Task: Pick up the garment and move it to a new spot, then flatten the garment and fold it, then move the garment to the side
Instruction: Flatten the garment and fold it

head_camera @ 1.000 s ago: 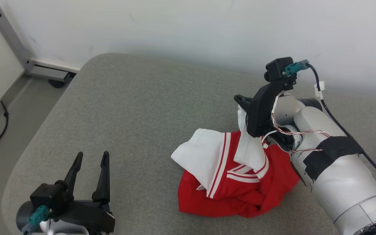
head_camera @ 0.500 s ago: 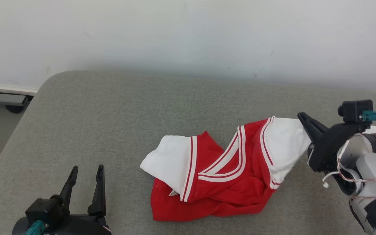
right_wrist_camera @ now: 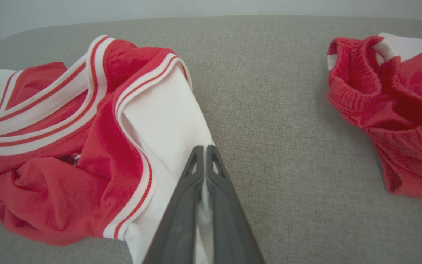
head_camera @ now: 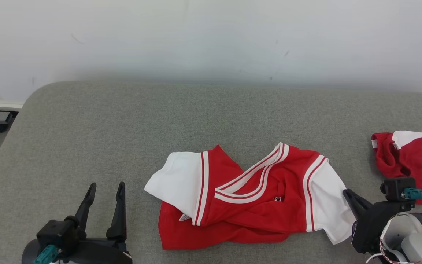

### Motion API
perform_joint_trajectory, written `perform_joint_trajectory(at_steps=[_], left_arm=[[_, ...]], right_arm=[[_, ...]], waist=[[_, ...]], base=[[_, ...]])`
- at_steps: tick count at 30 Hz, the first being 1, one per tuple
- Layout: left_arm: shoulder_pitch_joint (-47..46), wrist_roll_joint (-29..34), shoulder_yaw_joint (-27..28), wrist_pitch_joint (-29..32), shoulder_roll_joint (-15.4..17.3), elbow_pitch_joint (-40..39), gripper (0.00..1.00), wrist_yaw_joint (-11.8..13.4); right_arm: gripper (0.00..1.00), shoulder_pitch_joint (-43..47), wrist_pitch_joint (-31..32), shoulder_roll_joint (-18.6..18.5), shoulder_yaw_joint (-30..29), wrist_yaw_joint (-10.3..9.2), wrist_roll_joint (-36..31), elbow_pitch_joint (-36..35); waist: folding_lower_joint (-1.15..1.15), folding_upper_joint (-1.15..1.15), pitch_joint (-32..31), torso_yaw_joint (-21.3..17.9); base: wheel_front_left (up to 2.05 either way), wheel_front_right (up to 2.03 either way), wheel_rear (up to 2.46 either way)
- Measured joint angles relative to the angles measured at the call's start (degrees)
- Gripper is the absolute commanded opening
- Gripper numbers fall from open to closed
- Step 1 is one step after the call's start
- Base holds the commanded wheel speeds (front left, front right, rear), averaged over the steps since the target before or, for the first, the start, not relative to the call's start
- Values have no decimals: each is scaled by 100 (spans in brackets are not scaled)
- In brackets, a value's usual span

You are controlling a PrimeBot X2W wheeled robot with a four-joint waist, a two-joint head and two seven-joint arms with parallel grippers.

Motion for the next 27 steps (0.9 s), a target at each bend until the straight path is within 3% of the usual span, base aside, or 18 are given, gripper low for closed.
perform_joint_trajectory(at_steps=[7, 11, 15, 20, 27], left_arm=[[-76, 0, -26, 40, -30, 115, 100, -1], [-71, 0, -27, 40, -31, 113, 100, -1], [-76, 23, -114, 42, -121, 140, 100, -7], [-100, 36, -232, 91, -155, 143, 100, -29], [-221, 42, -265, 98, -182, 138, 100, -64]], right_arm=[[100, 58, -179, -401, -15, -341, -454, -786], [100, 52, -230, -346, 80, -393, -500, -1586], [100, 38, -29, 30, 536, -187, -464, -1884], [100, -290, 419, 515, 1154, 55, -439, -1715], [100, -769, 1102, 588, 1504, 153, -489, -1046]], waist=[[0, 0, -90, 38], [0, 0, -144, 51], [0, 0, -183, 112], [0, 0, -200, 261], [0, 0, -150, 495]], base=[[0, 0, 0], [0, 0, 0], [0, 0, 0], [0, 0, 0], [0, 0, 0]])
